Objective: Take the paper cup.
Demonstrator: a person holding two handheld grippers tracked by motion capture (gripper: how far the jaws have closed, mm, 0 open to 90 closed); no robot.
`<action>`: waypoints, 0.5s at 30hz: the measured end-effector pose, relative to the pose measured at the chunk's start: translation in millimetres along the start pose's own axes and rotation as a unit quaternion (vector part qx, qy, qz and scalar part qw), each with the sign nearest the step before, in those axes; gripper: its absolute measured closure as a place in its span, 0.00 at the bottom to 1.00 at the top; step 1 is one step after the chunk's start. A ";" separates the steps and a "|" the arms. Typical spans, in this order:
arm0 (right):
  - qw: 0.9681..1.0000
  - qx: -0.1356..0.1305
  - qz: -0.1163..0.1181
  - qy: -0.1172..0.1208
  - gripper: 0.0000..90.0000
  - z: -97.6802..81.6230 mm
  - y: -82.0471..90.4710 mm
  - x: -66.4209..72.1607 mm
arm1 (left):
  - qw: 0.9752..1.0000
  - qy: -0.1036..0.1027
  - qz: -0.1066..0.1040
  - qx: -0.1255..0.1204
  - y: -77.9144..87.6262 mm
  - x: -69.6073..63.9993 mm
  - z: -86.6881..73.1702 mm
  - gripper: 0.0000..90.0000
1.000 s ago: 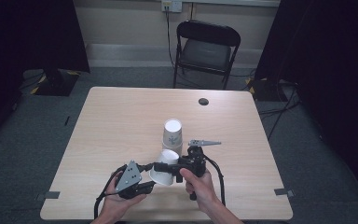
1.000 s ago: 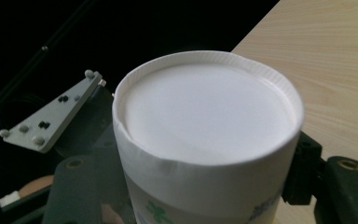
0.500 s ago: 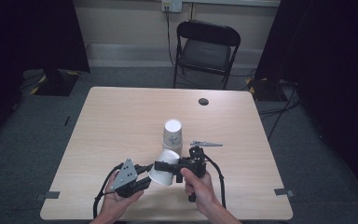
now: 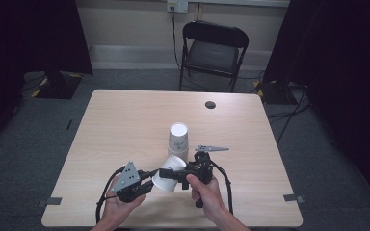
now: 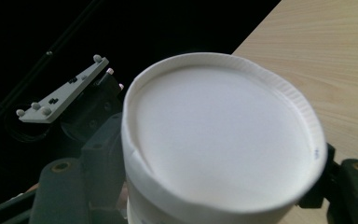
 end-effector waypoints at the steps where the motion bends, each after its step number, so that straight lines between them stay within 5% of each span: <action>1: 1.000 0.000 -0.004 0.003 0.27 0.2 0.4 -0.2 | 1.000 0.006 -0.002 -0.002 0.3 1.1 0.3 0.93; 15: 0.999 0.003 -0.025 0.038 0.19 4.2 6.5 1.1 | 1.000 0.025 0.008 0.009 2.4 12.0 -2.0 0.93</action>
Point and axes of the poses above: each handheld gripper's, and its own axes: y roughly backward along the jaws, z roughly out of its top, x roughly to its left, the point moved 3 cm from there along -y, roughly forward along the jaws, and after that the axes turned 6 degrees about y, right-handed, at the moved point
